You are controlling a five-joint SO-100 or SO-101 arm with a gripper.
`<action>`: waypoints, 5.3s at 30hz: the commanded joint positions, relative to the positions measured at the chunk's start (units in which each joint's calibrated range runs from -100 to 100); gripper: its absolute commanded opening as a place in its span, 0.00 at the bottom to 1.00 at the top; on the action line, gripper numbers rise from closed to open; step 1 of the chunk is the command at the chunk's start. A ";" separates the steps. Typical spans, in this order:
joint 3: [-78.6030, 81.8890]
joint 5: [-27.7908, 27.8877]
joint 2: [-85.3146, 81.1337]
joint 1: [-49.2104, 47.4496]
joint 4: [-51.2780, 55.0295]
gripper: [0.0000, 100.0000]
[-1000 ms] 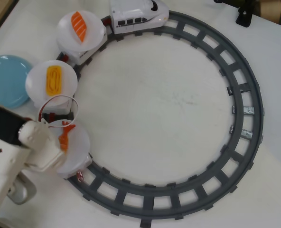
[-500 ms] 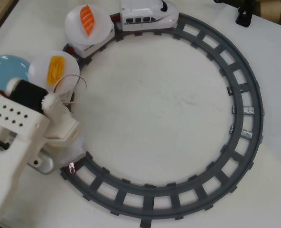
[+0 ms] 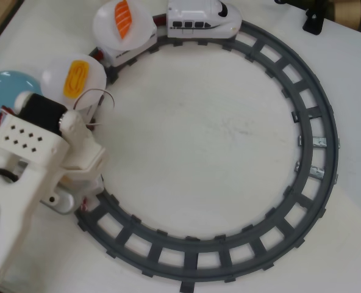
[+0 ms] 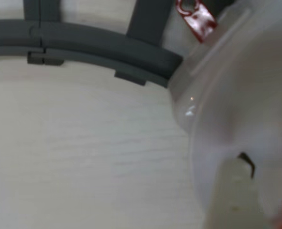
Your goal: Pick up the sushi from the Shinkansen and put it on the blue dish
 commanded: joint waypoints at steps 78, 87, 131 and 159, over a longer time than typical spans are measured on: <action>-72.02 -16.73 48.35 -33.17 2.98 0.21; -72.38 -16.47 47.35 -32.73 6.29 0.27; 0.57 -42.10 -20.92 -26.83 6.38 0.28; 45.83 -42.93 -62.15 -29.73 -4.92 0.05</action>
